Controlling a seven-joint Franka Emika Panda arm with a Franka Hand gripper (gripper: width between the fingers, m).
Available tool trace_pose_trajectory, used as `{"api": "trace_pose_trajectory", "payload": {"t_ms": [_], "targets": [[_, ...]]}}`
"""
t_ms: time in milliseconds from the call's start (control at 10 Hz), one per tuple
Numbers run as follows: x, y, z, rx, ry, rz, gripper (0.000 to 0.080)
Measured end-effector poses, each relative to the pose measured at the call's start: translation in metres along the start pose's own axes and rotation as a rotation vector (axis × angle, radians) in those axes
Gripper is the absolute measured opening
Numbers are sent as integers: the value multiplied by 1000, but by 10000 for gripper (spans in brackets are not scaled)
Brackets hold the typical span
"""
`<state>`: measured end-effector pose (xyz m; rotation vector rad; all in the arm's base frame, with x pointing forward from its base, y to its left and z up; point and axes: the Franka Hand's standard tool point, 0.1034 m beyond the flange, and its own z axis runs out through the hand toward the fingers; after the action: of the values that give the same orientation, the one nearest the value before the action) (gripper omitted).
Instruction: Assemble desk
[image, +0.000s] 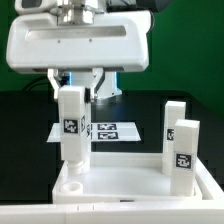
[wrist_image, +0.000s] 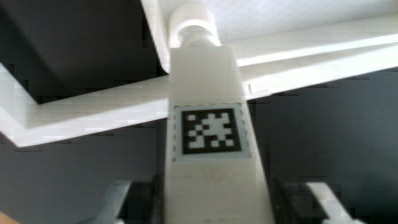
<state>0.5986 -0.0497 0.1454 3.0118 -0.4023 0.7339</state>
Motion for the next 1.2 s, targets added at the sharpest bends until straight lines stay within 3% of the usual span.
{"api": "trace_pose_trajectory", "payload": {"t_ms": [1200], "targets": [[-10,7,24,-29,-11,-8,284]]}}
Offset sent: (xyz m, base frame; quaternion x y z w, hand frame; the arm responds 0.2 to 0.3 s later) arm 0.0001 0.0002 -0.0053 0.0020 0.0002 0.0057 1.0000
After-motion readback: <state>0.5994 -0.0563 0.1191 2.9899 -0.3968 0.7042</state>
